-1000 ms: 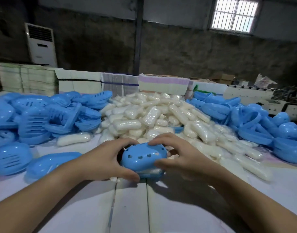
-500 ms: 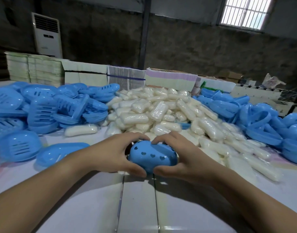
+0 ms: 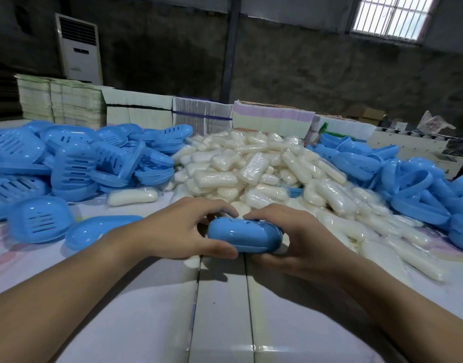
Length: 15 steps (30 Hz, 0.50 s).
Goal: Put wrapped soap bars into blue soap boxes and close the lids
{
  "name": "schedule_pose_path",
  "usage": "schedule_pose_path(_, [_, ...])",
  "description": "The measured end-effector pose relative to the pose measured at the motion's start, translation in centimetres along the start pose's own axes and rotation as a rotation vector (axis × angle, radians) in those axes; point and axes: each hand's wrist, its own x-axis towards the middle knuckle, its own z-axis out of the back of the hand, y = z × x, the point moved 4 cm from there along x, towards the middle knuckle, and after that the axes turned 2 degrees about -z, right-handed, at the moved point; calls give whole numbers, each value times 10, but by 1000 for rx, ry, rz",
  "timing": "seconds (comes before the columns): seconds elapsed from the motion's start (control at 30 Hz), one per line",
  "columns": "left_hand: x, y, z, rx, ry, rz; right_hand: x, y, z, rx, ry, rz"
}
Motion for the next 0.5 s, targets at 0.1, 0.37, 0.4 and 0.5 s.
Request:
schedule_pose_path(0.1, [1, -2, 1, 50, -35, -79, -1, -2, 3, 60, -32, 5])
schedule_pose_path(0.37, [-4, -7, 2, 206, -140, -149, -2, -6, 7, 135, -10, -27])
schedule_pose_path(0.4, [-4, -8, 3, 217, -165, -167, -2, -8, 7, 173, -7, -49])
schedule_pose_path(0.5, [-3, -16, 3, 280, -218, -245, 0, -12, 6, 352, 22, -179])
